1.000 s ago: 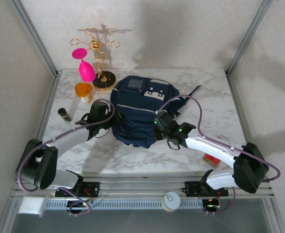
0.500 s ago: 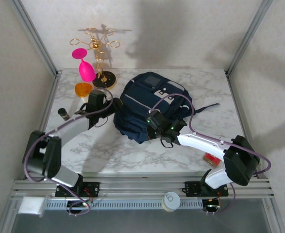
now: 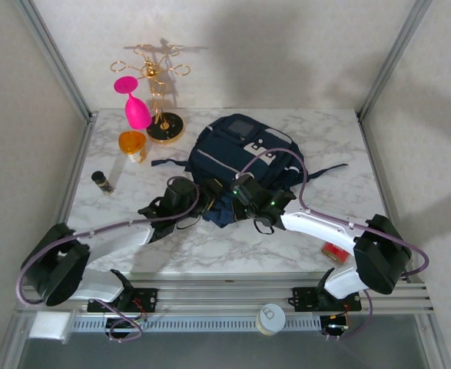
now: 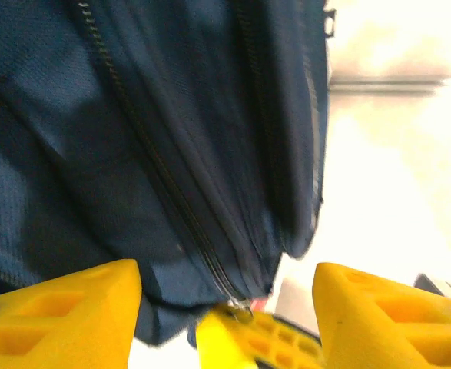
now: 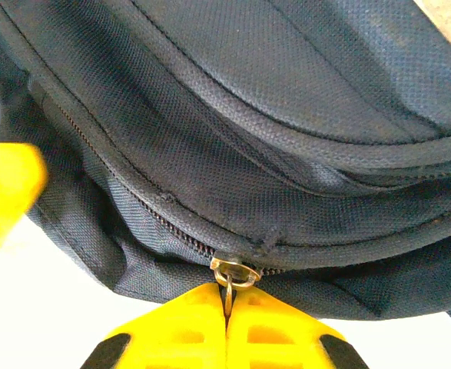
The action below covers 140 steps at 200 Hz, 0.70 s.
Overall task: Pack the student bag
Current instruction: Zip the student bag at the center of the table.
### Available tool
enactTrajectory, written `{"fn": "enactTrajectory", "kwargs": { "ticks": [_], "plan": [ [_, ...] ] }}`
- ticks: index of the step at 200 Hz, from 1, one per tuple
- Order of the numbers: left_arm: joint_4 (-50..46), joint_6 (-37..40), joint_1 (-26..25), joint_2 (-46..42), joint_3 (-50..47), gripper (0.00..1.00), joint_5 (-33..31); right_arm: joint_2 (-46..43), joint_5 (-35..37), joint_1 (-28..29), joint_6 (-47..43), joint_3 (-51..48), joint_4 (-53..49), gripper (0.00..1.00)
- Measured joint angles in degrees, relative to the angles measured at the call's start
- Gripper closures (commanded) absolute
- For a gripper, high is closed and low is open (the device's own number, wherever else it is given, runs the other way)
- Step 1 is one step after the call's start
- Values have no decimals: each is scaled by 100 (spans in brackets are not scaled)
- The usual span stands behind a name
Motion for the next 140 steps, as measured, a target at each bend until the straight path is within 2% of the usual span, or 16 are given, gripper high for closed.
{"fn": "enactTrajectory", "kwargs": {
  "ticks": [19, 37, 49, 71, 140],
  "plan": [
    [227, -308, -13, 474, 98, 52, -68, 0, 0, 0, -2, -20, 33, 100],
    [273, -474, -24, 839, 348, 69, -138, 0, 24, 0, -4, -33, 42, 100],
    [313, -553, -24, 957, 442, 75, -181, 0, 48, 0, -9, -46, 48, 100],
    [269, -527, -35, 1071, 595, 100, -291, -2, 160, 0, -9, -59, 42, 100],
    [-109, -39, 37, 848, 684, 100, -254, -380, 341, -275, 138, -286, -28, 100]
  ]
}}
